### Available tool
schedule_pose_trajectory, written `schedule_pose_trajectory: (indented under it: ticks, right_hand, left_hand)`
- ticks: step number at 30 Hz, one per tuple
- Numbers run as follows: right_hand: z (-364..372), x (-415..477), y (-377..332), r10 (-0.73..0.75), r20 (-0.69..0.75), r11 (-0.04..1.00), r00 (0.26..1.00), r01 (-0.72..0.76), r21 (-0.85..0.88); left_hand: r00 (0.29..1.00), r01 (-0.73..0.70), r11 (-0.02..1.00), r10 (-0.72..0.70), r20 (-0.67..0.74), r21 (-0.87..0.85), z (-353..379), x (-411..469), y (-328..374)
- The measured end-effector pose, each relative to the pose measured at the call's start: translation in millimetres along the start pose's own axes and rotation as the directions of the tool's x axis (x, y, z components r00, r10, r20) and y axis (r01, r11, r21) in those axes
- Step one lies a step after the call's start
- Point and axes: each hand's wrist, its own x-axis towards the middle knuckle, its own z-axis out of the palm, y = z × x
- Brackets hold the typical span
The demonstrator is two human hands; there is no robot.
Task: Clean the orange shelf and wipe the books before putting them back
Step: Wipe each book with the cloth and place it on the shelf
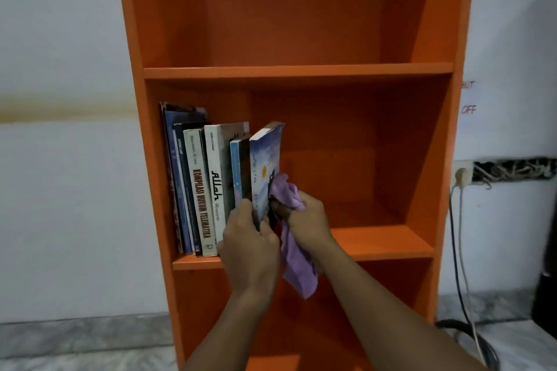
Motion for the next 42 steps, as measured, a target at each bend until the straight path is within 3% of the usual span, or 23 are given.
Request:
schedule_pose_trajectory:
  ticks: [6,13,25,31,35,39,42]
  right_hand:
    - [22.2,20.6,28.5,0.065,0.069,0.987,0.996,-0.054,-0.153]
    - [25.5,21.2,30.8,0.048,0.079,0.991,0.996,-0.037,-0.131]
    - [25.1,12.8,19.7,0.036,-0.14,0.999,0.99,-0.031,0.04]
    - [25.3,11.3,18.7,0.015,-0.19,0.999,0.982,-0.005,0.049]
    - [24.8,3.3,10.5,-0.054,-0.325,0.997,0.944,0.068,0.033]
    - [21.8,-11.7,5.7,-0.121,-0.397,0.993,0.91,0.105,-0.063]
    - [17.6,-34.9,0.2,-0.156,-0.413,0.983,0.897,0.101,-0.151]
  left_hand:
    - [0.997,0.067,0.975,-0.06,-0.042,0.211,2.0,3.5,-25.4]
    - [0.998,0.056,0.986,-0.049,-0.047,0.159,-2.0,1.2,-34.3]
    - [0.986,0.134,0.99,-0.13,-0.101,0.037,1.3,1.8,-34.7]
    - [0.985,0.122,0.992,-0.116,-0.13,0.036,3.3,-1.6,-34.7]
    - [0.984,0.089,0.99,-0.07,-0.164,0.111,-1.0,-4.9,-31.9]
    - [0.995,0.034,0.981,-0.015,-0.1,0.189,-15.4,-16.6,-36.6]
    - [0.996,-0.02,0.969,-0.001,0.086,0.247,-30.9,-42.4,-47.6]
